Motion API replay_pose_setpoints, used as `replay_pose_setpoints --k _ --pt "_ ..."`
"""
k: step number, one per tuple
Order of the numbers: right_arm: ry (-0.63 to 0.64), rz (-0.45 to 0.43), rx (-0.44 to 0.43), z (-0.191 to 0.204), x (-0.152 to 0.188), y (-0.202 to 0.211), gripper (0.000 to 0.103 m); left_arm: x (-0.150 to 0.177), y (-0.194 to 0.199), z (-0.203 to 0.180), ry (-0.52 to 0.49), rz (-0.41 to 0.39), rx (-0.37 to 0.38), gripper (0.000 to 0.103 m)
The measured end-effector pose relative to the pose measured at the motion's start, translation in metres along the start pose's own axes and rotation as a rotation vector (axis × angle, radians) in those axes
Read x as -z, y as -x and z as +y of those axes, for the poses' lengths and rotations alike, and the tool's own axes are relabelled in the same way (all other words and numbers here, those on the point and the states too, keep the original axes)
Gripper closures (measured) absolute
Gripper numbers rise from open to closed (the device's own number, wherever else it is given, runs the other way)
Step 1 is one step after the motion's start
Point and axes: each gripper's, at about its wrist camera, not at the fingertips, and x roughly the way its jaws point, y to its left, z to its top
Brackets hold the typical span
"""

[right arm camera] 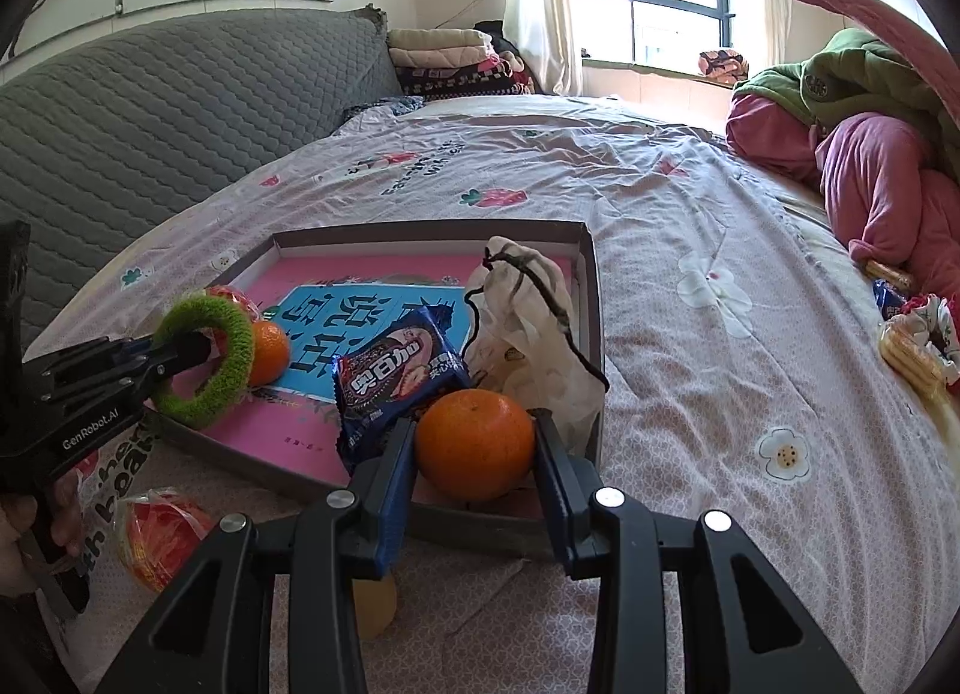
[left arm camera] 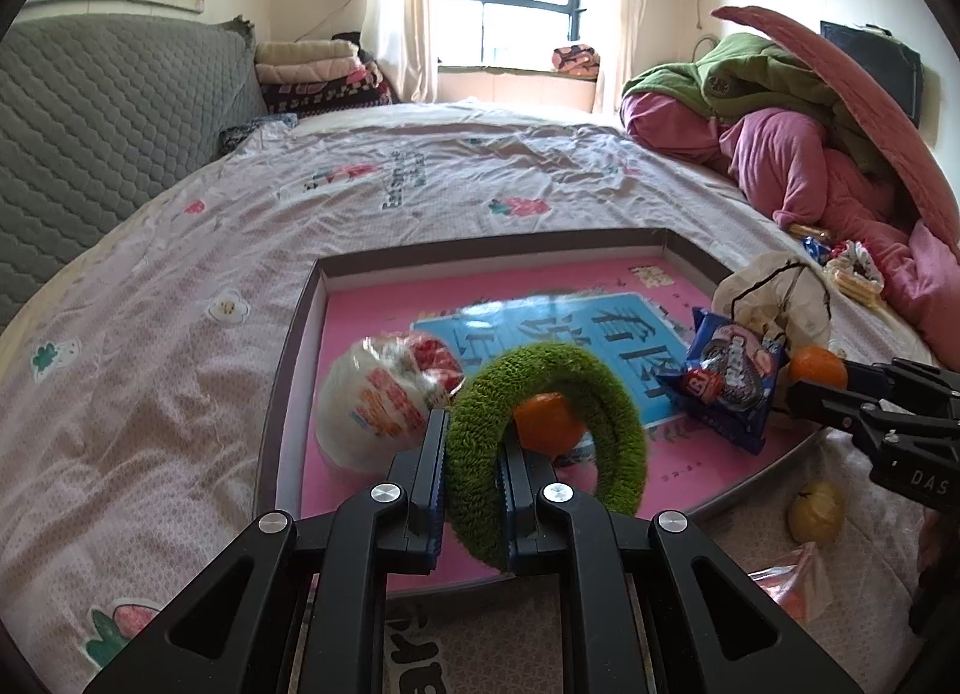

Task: Organize objects
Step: 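Lower the green ring and orange into the tray and open both tools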

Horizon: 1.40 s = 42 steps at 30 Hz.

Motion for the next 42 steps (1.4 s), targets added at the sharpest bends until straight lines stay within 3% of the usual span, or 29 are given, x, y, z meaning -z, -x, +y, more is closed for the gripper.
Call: replay_pose_setpoints --k 17,42 --pt "-0.020 0.012 -0.009 -0.001 -0.001 0.004 0.064 0.009 0.001 0.007 0.030 0.067 0.018 0.086" --pt "-0.031 0.015 -0.033 0.002 0.000 0.012 0.064 0.011 0.018 0.004 0.010 0.079 0.056 0.081"
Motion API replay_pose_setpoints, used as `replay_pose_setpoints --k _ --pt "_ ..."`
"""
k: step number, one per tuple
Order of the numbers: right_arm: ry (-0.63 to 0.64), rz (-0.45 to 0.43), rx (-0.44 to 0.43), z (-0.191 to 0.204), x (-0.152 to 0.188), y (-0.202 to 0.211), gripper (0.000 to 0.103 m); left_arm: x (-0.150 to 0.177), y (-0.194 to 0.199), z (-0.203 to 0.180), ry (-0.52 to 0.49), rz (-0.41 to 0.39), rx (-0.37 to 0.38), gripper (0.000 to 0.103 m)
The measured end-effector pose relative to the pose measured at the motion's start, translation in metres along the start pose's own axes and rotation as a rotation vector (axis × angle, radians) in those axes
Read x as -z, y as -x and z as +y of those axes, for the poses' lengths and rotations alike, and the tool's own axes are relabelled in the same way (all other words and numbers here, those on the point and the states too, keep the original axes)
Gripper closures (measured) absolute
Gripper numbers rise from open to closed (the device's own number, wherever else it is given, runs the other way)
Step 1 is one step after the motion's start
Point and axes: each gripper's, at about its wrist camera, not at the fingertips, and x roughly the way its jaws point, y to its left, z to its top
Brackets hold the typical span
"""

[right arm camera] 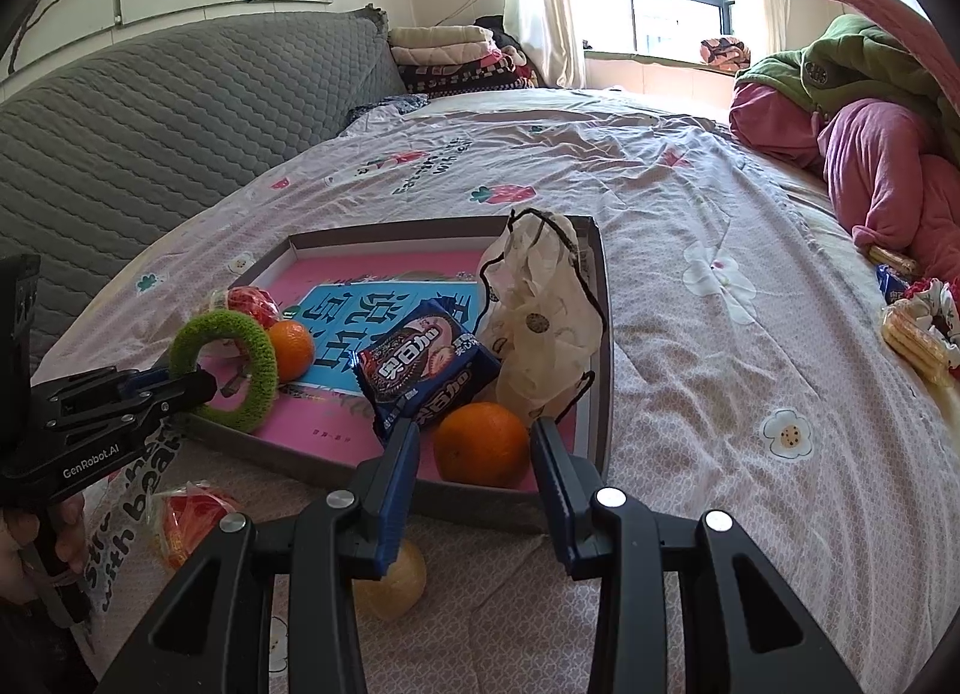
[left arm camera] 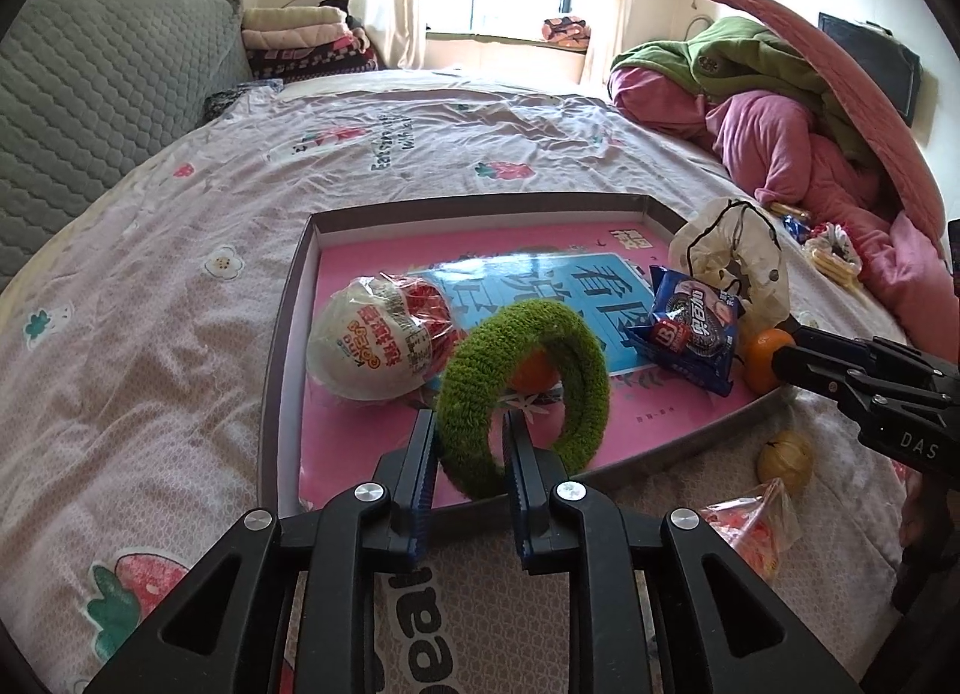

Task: Organize objects
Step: 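Lower the green ring and orange into the tray and open both tools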

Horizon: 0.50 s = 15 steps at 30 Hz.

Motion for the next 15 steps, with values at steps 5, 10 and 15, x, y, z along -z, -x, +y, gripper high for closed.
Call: replay_pose_setpoints --k 5,10,15 --pt "-0.006 0.002 -0.007 0.000 0.000 0.001 0.064 0.002 0.005 0.003 0.006 -0.005 -0.007 0.072" --pt "-0.006 0.002 -0.011 0.000 0.001 0.003 0.064 0.004 0.009 0.002 0.004 -0.014 -0.018 0.070" --pt "-0.005 -0.005 -0.019 0.002 0.000 0.005 0.064 0.006 0.013 -0.002 -0.007 -0.024 -0.030 0.069"
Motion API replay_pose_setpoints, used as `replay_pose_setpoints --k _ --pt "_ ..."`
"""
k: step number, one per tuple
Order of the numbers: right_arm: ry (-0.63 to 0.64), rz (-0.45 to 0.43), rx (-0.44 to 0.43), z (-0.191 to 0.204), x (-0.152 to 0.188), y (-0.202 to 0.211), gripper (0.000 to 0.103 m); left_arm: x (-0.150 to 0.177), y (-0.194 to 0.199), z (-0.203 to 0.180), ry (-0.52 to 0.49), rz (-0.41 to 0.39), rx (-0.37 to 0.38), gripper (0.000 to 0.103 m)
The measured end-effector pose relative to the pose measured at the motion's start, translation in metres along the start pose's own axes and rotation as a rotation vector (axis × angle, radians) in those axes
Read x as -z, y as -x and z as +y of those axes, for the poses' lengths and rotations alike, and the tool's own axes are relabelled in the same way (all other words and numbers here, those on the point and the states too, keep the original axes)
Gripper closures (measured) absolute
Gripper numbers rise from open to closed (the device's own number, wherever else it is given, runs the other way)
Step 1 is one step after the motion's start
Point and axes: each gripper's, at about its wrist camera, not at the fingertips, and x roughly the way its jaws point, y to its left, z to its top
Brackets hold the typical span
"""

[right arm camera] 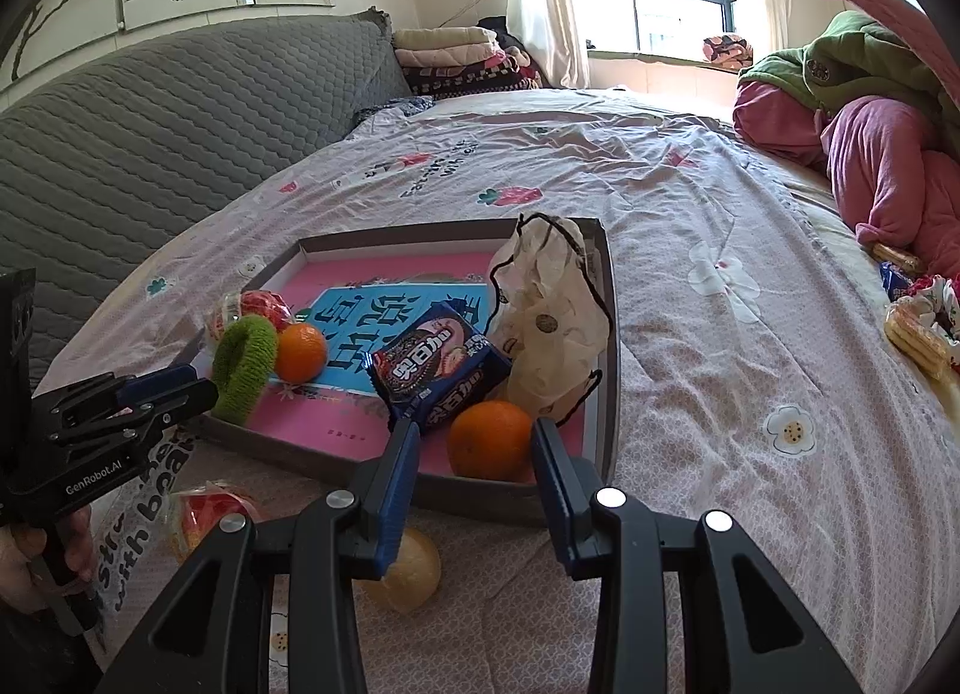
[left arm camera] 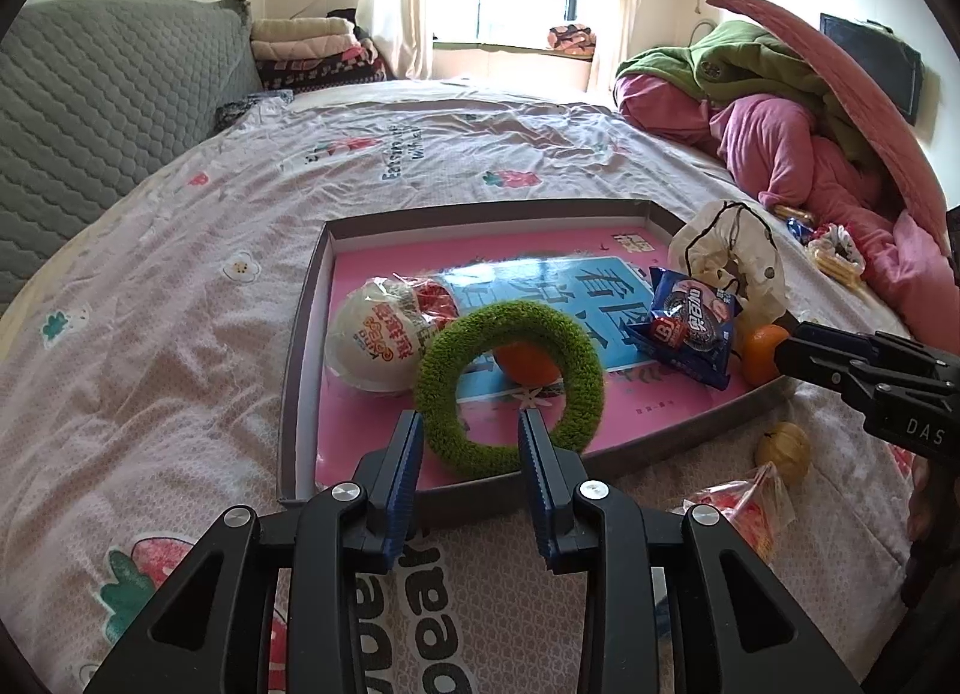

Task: Organize objects
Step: 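Lower the green ring and orange into the tray and open both tools, then withdraw both tools from the tray back over the bed cover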

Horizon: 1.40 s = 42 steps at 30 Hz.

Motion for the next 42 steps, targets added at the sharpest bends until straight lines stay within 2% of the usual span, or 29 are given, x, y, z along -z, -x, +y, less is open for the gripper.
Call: replay_pose_setpoints --k 14,24,35,42 --pt "0.011 -0.022 -0.011 0.005 -0.001 0.008 0.064 0.001 0.014 -0.006 0.005 -0.027 -0.017 0.066" --pt "0.020 -0.032 -0.014 0.009 -0.002 0.012 0.064 0.001 0.025 -0.010 0.015 -0.051 -0.021 0.054" --pt "0.094 -0.055 -0.013 0.029 0.010 0.030 0.059 0.009 0.043 -0.017 0.018 -0.061 -0.009 0.053" --pt "0.116 -0.049 -0.004 0.036 0.019 0.035 0.059 0.017 0.060 -0.027 0.006 -0.075 0.030 0.053"
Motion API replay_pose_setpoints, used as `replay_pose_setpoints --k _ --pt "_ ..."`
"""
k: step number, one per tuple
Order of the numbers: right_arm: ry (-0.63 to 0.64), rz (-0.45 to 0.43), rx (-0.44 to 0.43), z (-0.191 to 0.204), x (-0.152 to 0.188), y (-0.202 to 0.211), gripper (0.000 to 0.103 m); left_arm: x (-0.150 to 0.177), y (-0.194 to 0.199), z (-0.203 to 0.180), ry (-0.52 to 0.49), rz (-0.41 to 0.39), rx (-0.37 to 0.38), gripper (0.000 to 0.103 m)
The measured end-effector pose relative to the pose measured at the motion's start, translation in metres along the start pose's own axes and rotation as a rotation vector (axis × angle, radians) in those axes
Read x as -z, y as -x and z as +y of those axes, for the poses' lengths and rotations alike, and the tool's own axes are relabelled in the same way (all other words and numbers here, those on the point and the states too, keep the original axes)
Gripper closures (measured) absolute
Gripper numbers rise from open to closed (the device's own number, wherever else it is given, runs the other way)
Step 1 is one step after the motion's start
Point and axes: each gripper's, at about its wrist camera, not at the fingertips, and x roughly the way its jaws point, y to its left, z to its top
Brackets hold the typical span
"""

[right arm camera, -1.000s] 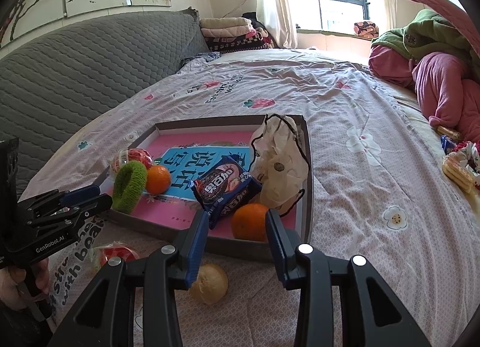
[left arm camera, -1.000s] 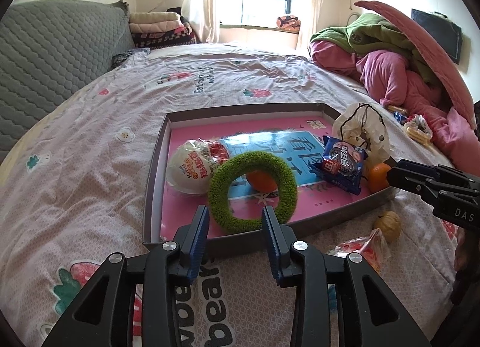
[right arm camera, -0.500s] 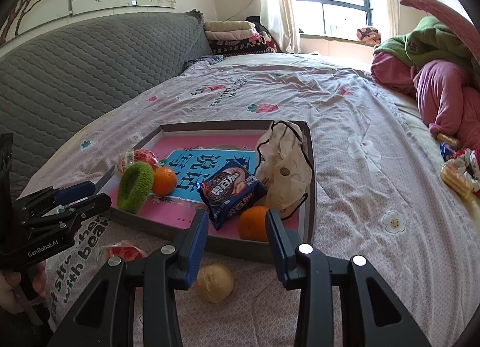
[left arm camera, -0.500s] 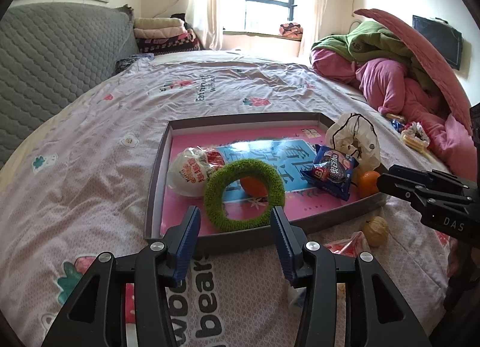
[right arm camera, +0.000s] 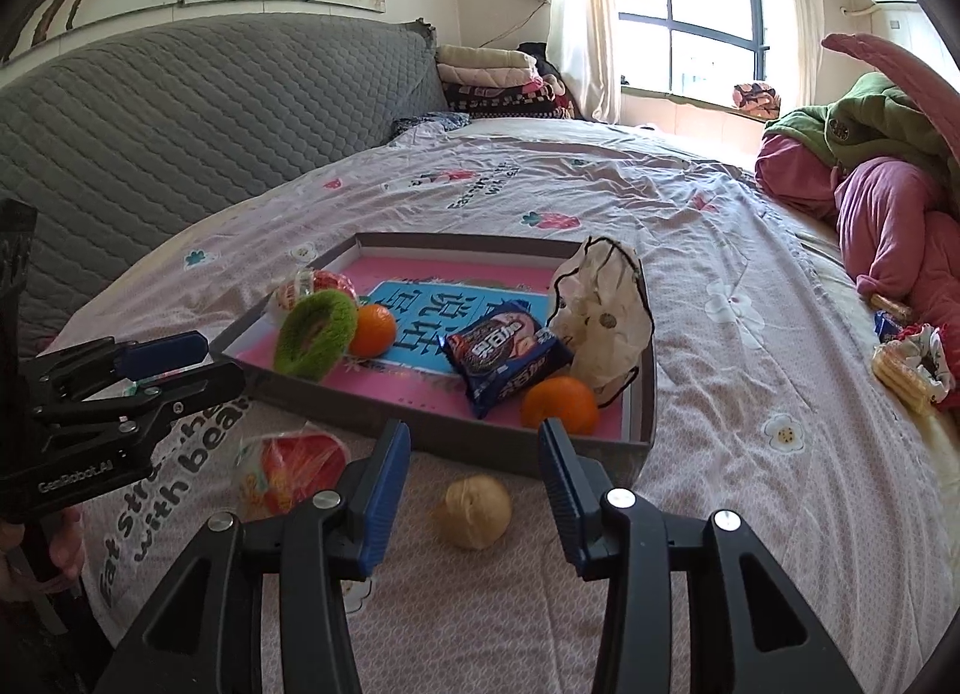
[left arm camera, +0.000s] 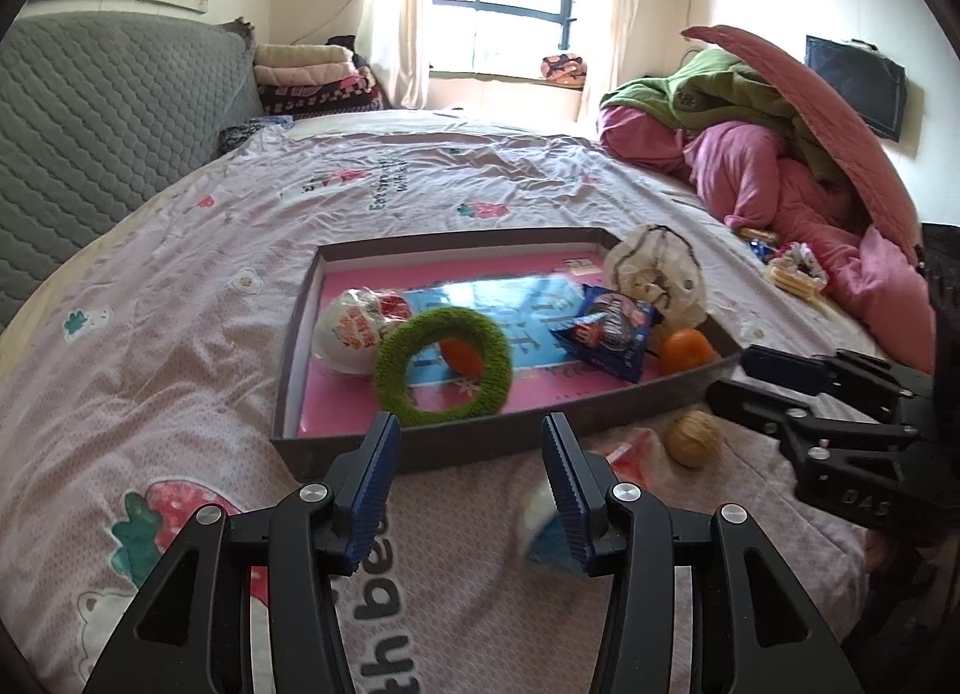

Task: Organize objects
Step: 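Withdraw both tools from the tray back over the bed cover, then close the left tool on the Kinder egg bag while the right tool closes on the walnut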

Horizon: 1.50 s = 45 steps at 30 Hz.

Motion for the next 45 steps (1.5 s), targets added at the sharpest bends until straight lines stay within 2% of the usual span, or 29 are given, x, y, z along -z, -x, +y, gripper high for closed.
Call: replay_pose_setpoints --k 11,17,28,45 --pt "-0.006 0.031 0.011 0.000 0.014 0.006 0.059 0.015 0.017 -0.031 -0.121 -0.010 0.085 0.052" --pt "-0.014 0.046 0.004 -0.002 0.019 0.008 0.059 0.023 0.022 -0.039 -0.162 -0.003 0.097 0.052" --pt "-0.004 0.069 0.006 0.002 0.025 0.006 0.059 0.034 0.014 -0.040 -0.192 0.039 0.111 0.052" --pt "0.002 0.109 -0.007 0.003 0.027 -0.010 0.059 0.032 -0.012 -0.036 -0.160 0.076 0.120 0.052"
